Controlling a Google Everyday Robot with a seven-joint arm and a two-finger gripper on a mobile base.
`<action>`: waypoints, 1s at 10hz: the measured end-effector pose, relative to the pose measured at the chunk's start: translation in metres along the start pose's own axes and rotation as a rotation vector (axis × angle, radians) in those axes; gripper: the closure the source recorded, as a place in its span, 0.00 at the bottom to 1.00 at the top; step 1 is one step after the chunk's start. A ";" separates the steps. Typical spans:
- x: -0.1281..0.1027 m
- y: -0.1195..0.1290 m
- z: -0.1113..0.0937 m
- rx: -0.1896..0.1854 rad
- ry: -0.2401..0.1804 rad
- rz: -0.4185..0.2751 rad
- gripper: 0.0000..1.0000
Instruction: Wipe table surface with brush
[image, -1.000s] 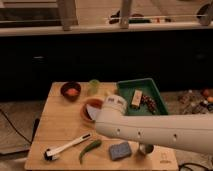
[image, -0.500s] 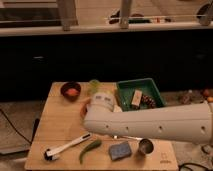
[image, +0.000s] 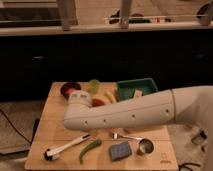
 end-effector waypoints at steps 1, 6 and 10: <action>-0.006 -0.006 0.008 0.000 -0.006 0.004 0.20; -0.025 -0.035 0.043 0.030 -0.066 0.035 0.20; -0.040 -0.048 0.071 0.069 -0.132 0.093 0.20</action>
